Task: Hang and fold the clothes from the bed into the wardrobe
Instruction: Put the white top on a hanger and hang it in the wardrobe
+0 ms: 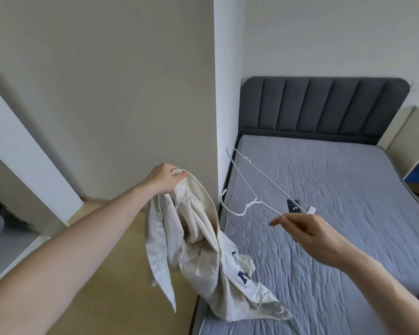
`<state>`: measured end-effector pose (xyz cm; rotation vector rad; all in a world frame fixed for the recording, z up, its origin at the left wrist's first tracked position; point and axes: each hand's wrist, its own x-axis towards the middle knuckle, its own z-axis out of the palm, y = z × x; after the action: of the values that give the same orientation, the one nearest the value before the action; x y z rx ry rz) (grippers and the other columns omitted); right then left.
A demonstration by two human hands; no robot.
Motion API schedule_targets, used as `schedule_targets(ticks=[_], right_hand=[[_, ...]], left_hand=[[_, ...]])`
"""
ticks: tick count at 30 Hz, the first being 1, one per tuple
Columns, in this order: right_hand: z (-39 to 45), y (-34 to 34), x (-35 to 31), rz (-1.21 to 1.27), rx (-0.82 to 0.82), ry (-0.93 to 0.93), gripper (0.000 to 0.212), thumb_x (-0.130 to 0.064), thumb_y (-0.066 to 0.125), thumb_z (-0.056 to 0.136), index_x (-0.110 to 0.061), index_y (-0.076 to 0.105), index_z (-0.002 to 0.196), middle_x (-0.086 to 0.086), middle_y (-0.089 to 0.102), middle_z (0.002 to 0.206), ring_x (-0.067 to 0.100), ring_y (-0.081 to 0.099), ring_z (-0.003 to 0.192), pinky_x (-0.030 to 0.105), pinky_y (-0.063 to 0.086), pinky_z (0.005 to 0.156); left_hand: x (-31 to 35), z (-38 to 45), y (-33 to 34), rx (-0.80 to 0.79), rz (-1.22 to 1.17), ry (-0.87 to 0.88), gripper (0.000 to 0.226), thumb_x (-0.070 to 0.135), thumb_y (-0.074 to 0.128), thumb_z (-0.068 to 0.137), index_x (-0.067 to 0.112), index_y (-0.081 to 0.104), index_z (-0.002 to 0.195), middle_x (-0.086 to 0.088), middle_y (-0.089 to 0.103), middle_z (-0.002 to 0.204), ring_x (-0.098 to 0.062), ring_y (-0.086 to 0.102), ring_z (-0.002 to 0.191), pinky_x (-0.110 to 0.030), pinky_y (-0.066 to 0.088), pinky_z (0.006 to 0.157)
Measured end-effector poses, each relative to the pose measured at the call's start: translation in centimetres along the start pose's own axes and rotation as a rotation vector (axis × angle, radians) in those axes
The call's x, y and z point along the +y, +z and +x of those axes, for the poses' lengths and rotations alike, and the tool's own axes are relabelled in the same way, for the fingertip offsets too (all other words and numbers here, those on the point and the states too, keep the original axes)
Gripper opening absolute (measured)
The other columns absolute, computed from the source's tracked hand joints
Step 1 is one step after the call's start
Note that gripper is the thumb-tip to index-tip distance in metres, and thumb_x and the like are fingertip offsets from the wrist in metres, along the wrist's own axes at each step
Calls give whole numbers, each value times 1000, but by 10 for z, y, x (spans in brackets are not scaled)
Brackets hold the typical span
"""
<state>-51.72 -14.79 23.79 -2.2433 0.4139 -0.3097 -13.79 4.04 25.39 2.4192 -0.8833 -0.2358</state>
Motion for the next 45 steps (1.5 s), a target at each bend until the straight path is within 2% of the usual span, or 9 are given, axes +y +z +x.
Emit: schedule_targets(ticks=[8, 14, 18, 21, 31, 35, 39, 42, 45], right_hand=[[-4, 6, -3, -47, -95, 33, 32, -52, 41, 106, -47, 73, 106, -3, 32, 57, 16, 31, 52, 35, 28, 52], [-5, 11, 2, -112, -57, 8, 41, -68, 35, 101, -53, 68, 119, -3, 32, 56, 11, 31, 49, 27, 27, 50], [0, 22, 5, -159, -28, -2, 45, -67, 34, 102, -46, 70, 120, -6, 33, 51, 7, 31, 45, 24, 25, 47], [4, 28, 13, -188, 3, 14, 41, -59, 37, 105, -42, 71, 119, -5, 33, 51, 8, 32, 45, 24, 26, 47], [0, 25, 30, -153, 110, -12, 31, -49, 42, 108, -47, 72, 113, -5, 31, 50, 7, 30, 44, 21, 24, 46], [4, 36, 27, -211, 133, -20, 35, -49, 43, 108, -38, 74, 118, -6, 36, 48, 10, 36, 43, 23, 29, 46], [11, 65, 21, -222, 207, 37, 30, -44, 47, 108, -37, 73, 121, -20, 51, 52, 6, 48, 47, 20, 31, 46], [21, 98, 11, -55, 194, 151, 24, -39, 51, 106, -35, 73, 96, -13, 49, 51, 8, 42, 46, 31, 33, 52], [26, 112, 9, 252, 322, 321, 47, -53, 56, 96, -15, 58, 68, -9, 40, 50, 8, 36, 47, 32, 34, 56]], left_hand=[[12, 11, 7, 33, 8, -5, 49, 42, 67, 95, 15, 48, 59, 1, 53, 59, -23, 50, 62, -30, 35, 57], [19, 10, 8, 15, -2, 1, 49, 45, 66, 95, 14, 48, 61, -1, 54, 61, -24, 50, 65, -32, 37, 61], [30, 3, 11, 7, -6, 73, 54, 43, 66, 95, 15, 40, 57, 3, 44, 54, -19, 43, 58, -33, 33, 59], [37, -2, 6, 5, -11, 107, 51, 44, 66, 96, 13, 44, 61, 1, 46, 56, -19, 44, 58, -33, 34, 59], [41, -3, -25, 89, 25, 194, 52, 40, 67, 96, 11, 43, 61, 0, 41, 53, -19, 40, 55, -34, 30, 55], [55, -8, -18, 89, 10, 251, 54, 38, 67, 96, 15, 36, 58, 3, 36, 49, -16, 38, 53, -32, 30, 54], [76, -18, -12, 103, -44, 287, 53, 39, 66, 97, 13, 39, 59, 6, 42, 47, -11, 39, 52, -28, 32, 53], [98, -36, -9, 86, -127, 355, 52, 39, 64, 99, 6, 46, 63, 2, 45, 52, -15, 41, 56, -32, 35, 58], [115, -57, -12, 94, -207, 398, 53, 38, 61, 101, 5, 45, 63, 0, 44, 55, -16, 39, 57, -34, 34, 58]])
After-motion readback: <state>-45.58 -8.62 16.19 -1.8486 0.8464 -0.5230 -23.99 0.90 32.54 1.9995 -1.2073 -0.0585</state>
